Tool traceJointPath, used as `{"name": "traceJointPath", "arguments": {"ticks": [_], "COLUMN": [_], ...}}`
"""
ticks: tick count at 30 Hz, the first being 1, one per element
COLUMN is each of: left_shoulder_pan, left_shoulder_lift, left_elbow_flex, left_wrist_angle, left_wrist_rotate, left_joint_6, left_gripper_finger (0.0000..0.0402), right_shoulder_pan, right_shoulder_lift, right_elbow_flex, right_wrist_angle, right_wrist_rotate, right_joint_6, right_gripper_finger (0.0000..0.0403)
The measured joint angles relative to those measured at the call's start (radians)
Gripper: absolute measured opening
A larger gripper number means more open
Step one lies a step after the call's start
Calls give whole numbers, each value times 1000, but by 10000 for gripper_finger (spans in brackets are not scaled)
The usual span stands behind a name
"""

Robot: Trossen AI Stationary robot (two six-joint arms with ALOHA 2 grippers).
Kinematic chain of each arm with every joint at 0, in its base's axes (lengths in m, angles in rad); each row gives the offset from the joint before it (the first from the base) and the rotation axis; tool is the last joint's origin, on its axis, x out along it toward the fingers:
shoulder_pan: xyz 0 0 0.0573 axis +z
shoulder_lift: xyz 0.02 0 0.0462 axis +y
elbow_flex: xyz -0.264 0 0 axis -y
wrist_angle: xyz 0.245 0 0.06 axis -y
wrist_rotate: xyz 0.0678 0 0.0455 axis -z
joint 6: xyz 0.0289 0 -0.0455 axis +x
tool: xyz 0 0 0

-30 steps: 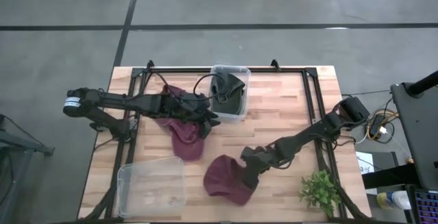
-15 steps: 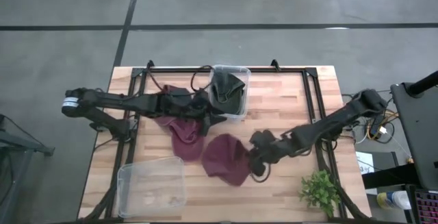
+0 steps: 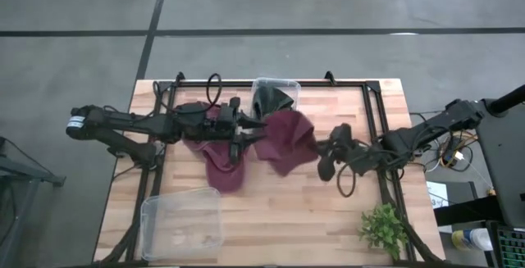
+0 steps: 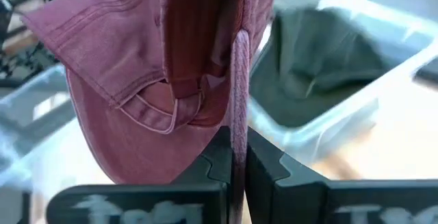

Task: Pick and place caps into container
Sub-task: Put the bottom red cap into the bottom transparent container

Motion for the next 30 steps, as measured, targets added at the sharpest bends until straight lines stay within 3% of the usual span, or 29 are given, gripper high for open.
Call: {"name": "traceJointPath", "arguments": {"ticks": [12, 22, 30], "left_shoulder_pan": [-41, -41, -41], "left_shoulder_lift": [12, 38, 39], "left_elbow_flex": [-4, -68, -120], "left_wrist_angle": [45, 44, 82], "left_wrist_rotate": [-38, -228, -229], "left_joint_6": [78, 98, 102], "left_gripper_finger": [156, 156, 156], "right_shoulder_pan": [-2, -2, -3], "right_shoulder_lift": [-85, -85, -49], "right_elbow_flex": [0, 1, 2], "right_wrist_angle": [50, 364, 503], "right_wrist_rotate": [292, 336, 392], "right_joint_6": [-160, -470, -613], "right_gripper_finger": [13, 13, 13]}}
